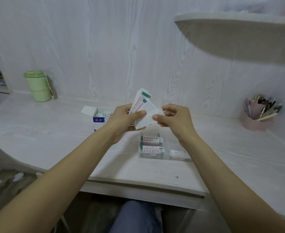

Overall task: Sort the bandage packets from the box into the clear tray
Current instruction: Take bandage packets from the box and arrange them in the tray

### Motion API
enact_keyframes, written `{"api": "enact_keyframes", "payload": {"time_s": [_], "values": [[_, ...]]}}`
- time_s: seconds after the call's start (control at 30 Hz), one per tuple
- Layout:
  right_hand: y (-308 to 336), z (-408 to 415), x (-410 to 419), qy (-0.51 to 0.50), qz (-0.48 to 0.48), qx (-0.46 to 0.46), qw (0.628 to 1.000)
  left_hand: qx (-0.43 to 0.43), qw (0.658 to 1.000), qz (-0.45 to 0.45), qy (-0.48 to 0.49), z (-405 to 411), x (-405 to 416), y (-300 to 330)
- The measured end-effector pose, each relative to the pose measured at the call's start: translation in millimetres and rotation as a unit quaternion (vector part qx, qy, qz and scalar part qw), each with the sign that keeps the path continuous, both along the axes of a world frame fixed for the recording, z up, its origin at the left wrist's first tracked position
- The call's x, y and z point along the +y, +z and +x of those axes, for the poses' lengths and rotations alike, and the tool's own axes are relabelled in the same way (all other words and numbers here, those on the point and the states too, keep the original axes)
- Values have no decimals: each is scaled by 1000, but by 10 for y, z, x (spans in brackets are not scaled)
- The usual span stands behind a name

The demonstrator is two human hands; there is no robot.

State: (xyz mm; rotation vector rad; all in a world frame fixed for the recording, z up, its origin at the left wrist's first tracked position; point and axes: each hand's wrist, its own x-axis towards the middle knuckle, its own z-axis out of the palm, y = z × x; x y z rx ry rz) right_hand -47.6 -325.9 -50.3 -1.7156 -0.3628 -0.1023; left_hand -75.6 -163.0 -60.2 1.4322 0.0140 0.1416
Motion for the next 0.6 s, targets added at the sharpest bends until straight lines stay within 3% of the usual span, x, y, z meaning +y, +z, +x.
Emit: {"api": "enact_keyframes", "payload": {"time_s": [0.13, 0.27, 0.5, 0.6], "values": [[-75, 105, -21, 16, -21, 20, 999, -1, 999, 41, 24, 85, -41, -27], [-106, 226, -42, 10, 37, 65, 997, -12, 996, 76, 38, 202, -40, -58], [-121, 435, -34, -35, 30, 73, 996, -33, 989, 142, -31, 366, -27, -31], [-122, 453, -34, 8, 97, 127, 987, -38, 988, 149, -29, 397, 2, -25]]}}
